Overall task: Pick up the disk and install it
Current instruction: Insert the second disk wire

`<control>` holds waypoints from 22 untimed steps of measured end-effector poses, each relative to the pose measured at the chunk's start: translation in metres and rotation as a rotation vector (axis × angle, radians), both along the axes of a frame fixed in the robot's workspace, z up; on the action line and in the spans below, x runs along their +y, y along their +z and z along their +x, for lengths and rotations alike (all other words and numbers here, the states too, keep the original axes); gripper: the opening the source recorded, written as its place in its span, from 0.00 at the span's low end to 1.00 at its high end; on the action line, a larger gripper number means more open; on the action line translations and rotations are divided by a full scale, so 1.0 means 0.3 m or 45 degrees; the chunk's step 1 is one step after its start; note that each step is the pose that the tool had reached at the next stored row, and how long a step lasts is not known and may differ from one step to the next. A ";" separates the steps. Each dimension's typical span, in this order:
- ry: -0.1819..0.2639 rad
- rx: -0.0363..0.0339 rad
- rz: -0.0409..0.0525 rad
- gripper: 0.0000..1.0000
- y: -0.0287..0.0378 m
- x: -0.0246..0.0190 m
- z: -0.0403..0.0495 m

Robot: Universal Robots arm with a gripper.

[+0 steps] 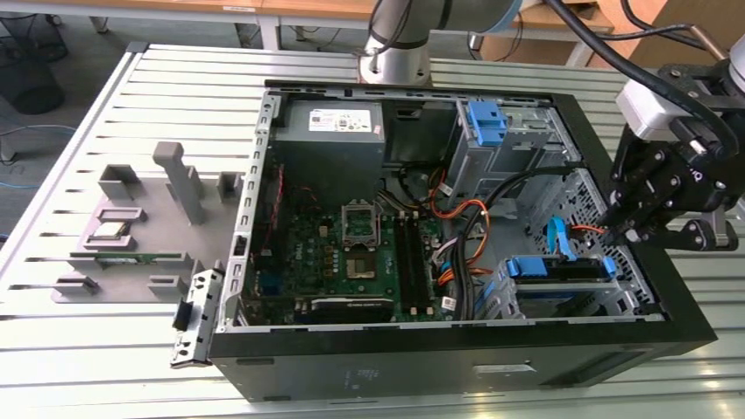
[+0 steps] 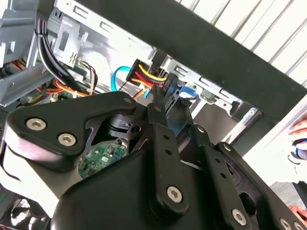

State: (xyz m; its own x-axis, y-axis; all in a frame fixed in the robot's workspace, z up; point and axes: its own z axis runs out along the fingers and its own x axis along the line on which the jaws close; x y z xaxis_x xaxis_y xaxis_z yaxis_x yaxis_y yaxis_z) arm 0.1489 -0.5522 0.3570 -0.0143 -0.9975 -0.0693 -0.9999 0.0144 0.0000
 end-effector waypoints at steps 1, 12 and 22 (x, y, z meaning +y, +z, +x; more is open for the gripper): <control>0.000 0.0002 0.000 0.29 -0.002 0.001 0.003; 0.000 0.0008 -0.006 0.29 -0.018 0.007 0.029; 0.000 0.0007 -0.011 0.29 -0.023 0.008 0.031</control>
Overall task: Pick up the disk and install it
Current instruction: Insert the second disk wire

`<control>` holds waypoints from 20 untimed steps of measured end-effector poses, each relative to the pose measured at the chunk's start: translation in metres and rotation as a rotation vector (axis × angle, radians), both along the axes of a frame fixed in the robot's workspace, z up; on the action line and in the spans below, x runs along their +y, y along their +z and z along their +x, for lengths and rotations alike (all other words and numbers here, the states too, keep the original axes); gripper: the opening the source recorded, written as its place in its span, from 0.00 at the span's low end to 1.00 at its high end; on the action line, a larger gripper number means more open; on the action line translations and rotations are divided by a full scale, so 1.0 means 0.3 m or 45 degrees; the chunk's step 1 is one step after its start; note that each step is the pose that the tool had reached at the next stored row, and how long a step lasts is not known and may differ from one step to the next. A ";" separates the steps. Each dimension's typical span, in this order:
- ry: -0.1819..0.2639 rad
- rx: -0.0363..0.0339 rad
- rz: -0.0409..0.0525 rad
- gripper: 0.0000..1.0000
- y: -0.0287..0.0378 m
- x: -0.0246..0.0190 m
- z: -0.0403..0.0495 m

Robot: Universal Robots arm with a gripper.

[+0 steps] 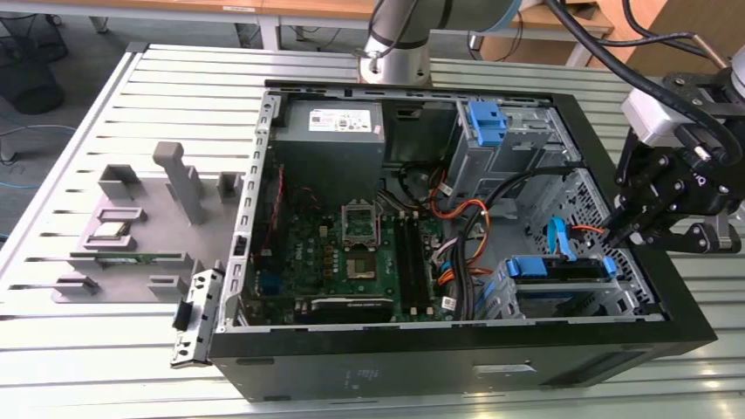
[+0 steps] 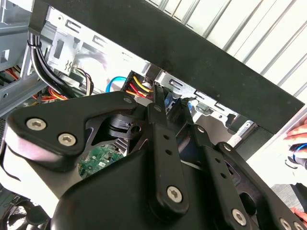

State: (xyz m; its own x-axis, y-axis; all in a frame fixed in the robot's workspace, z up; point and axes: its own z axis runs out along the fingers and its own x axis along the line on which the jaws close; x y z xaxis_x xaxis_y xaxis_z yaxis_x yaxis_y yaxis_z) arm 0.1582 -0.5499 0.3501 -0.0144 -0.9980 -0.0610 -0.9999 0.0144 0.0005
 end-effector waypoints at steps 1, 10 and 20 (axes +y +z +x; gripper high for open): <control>0.000 0.0000 0.000 0.29 0.000 0.000 0.000; 0.000 -0.0001 0.000 0.29 -0.004 0.000 -0.006; 0.000 -0.0001 0.000 0.17 -0.006 0.000 -0.006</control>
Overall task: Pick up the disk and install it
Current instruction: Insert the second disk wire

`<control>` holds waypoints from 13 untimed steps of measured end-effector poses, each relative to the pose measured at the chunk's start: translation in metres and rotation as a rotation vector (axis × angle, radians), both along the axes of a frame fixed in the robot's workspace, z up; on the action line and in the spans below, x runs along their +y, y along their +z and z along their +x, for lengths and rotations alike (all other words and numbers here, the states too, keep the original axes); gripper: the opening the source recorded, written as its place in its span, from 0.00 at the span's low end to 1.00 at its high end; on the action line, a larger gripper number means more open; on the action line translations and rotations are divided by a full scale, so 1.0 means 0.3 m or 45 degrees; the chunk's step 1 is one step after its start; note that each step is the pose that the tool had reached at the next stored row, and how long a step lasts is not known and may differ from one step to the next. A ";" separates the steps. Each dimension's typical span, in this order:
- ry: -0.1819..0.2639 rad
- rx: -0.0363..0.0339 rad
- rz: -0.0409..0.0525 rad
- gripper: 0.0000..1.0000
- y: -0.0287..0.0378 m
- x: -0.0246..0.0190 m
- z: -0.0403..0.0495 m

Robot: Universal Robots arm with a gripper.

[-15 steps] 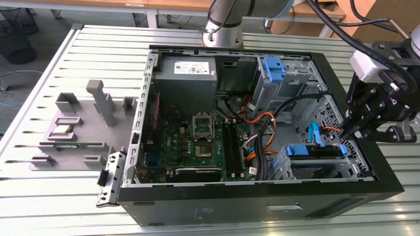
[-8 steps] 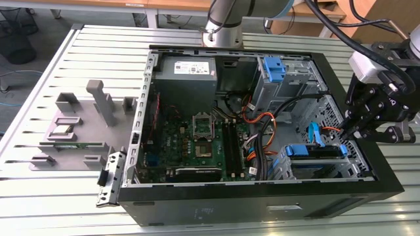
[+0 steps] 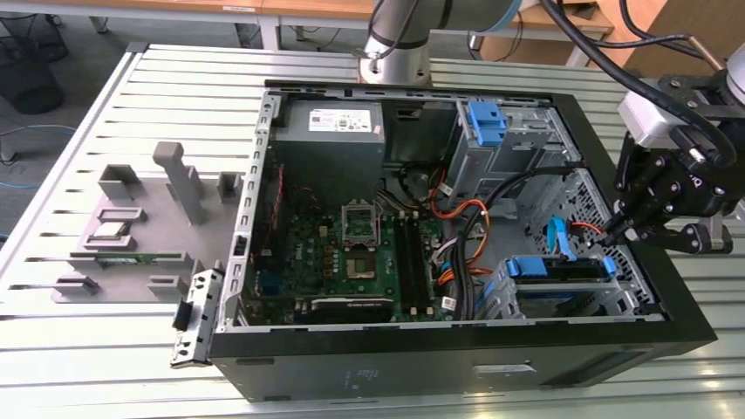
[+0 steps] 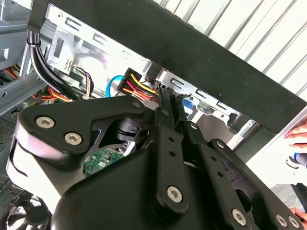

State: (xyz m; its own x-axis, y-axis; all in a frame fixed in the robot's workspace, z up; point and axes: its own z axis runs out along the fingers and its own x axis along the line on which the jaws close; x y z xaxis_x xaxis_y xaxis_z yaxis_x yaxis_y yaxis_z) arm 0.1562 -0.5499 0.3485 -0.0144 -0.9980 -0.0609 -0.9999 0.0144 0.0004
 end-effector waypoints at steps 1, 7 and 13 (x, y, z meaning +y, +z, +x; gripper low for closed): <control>0.000 0.0000 0.000 0.17 0.000 0.000 0.000; 0.000 0.0000 0.000 0.17 -0.001 0.000 0.000; 0.000 -0.0022 0.000 0.17 -0.001 0.000 -0.006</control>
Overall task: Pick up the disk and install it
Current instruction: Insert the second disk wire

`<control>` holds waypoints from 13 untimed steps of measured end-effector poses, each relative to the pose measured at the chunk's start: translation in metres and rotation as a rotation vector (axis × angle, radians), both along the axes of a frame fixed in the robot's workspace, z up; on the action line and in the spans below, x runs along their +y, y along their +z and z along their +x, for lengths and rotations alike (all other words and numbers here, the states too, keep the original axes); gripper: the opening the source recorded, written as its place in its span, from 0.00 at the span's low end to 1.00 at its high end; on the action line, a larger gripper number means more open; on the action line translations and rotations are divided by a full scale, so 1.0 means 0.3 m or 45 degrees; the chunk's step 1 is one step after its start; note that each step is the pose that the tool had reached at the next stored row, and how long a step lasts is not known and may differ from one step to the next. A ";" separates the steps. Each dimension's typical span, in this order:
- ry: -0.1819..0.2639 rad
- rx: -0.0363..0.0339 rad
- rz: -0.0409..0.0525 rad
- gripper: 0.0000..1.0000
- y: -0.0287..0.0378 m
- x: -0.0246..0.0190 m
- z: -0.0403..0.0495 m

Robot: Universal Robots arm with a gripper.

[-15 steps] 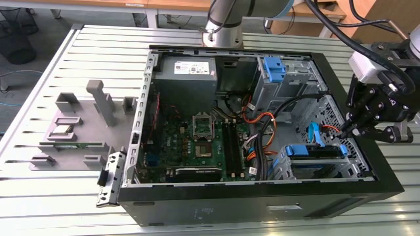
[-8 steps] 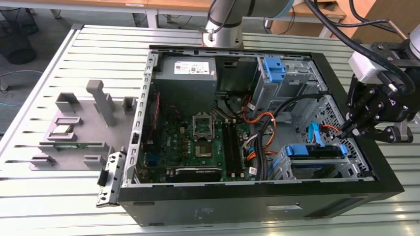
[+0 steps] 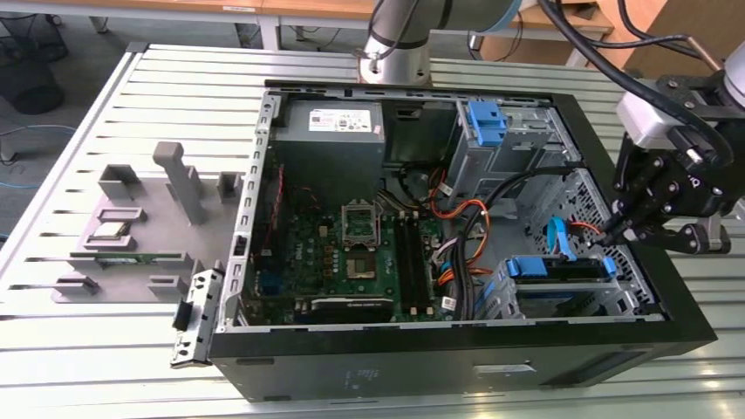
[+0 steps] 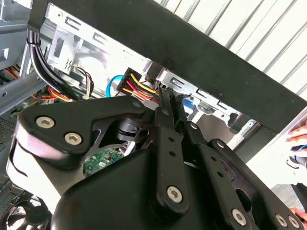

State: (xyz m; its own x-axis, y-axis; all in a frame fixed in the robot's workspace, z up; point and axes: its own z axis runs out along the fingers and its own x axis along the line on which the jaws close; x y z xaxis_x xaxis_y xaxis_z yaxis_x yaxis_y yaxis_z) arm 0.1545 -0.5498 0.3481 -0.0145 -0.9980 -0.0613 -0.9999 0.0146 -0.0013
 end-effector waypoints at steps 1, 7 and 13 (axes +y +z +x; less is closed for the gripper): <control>0.000 -0.0038 0.000 0.17 0.000 0.000 -0.005; 0.000 -0.0167 0.000 0.17 0.001 0.000 -0.027; 0.000 0.0022 -0.001 0.17 0.000 0.000 -0.028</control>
State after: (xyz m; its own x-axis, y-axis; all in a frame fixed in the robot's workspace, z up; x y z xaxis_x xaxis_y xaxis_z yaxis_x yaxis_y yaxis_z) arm 0.1461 -0.5499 0.3480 -0.0145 -0.9980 -0.0609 -0.9999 0.0145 0.0004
